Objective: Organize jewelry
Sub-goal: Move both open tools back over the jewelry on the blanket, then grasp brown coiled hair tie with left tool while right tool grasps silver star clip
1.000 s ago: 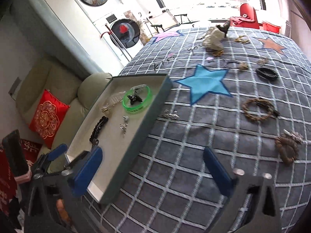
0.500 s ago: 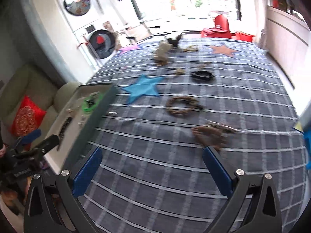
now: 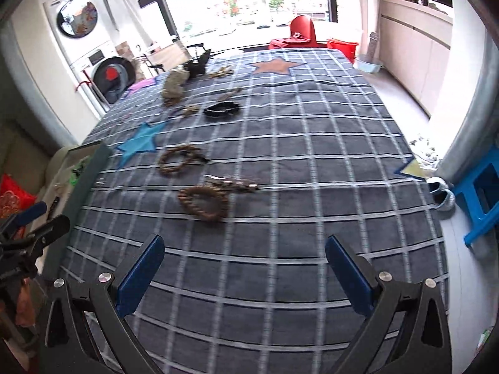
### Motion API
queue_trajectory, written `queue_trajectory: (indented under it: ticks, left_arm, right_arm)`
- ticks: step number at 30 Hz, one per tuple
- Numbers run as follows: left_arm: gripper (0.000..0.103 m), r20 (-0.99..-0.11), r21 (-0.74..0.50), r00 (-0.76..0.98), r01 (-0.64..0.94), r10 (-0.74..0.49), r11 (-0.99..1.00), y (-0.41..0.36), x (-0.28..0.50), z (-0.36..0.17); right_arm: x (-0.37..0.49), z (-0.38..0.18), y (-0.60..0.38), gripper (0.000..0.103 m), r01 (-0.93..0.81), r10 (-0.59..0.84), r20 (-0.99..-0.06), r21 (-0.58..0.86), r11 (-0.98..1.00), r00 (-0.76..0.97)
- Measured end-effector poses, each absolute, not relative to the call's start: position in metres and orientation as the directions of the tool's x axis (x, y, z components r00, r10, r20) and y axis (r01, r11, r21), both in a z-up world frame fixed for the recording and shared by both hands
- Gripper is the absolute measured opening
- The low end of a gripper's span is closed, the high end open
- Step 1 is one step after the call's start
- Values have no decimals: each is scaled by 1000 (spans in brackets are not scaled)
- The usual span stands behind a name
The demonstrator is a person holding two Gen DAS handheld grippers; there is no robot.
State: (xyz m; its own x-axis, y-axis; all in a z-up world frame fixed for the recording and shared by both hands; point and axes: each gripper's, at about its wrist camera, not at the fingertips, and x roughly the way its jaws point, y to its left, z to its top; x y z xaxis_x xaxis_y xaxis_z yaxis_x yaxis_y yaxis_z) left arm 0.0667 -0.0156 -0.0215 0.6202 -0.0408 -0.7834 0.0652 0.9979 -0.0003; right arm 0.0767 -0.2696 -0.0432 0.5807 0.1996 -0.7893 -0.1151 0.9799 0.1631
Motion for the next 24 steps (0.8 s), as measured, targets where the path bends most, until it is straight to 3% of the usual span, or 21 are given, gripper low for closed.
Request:
queue_trajectory:
  ticks: [4, 12, 13, 14, 17, 19, 24]
  left_arm:
    - [103, -793, 0, 607, 85, -52, 996, -30, 81, -28]
    - [103, -822, -120, 538, 157, -187, 980, -64, 101, -44]
    - [102, -824, -129, 530, 164, -198, 978, -68, 103, -47]
    - [95, -825, -137, 525, 172, -208, 976, -73, 105, -49]
    - [93, -836, -149, 501, 186, -224, 971, -83, 112, -56]
    - [87, -840, -161, 489, 190, -235, 969, -90, 116, -59]
    - [85, -842, -194, 467, 208, -271, 959, -103, 125, -63]
  right_arm:
    - [83, -46, -280, 103, -102, 156, -792, 119, 988, 590]
    - [102, -55, -287, 97, -110, 165, -791, 124, 986, 589]
    - [105, -56, -288, 95, -111, 171, -791, 130, 985, 588]
    - [108, -57, -289, 95, -117, 174, -791, 130, 985, 587]
    - [116, -61, -290, 89, -140, 165, -797, 102, 985, 581]
    - [122, -67, -291, 79, -157, 161, -806, 85, 984, 569]
    - [127, -77, -300, 78, -181, 179, -815, 93, 979, 552]
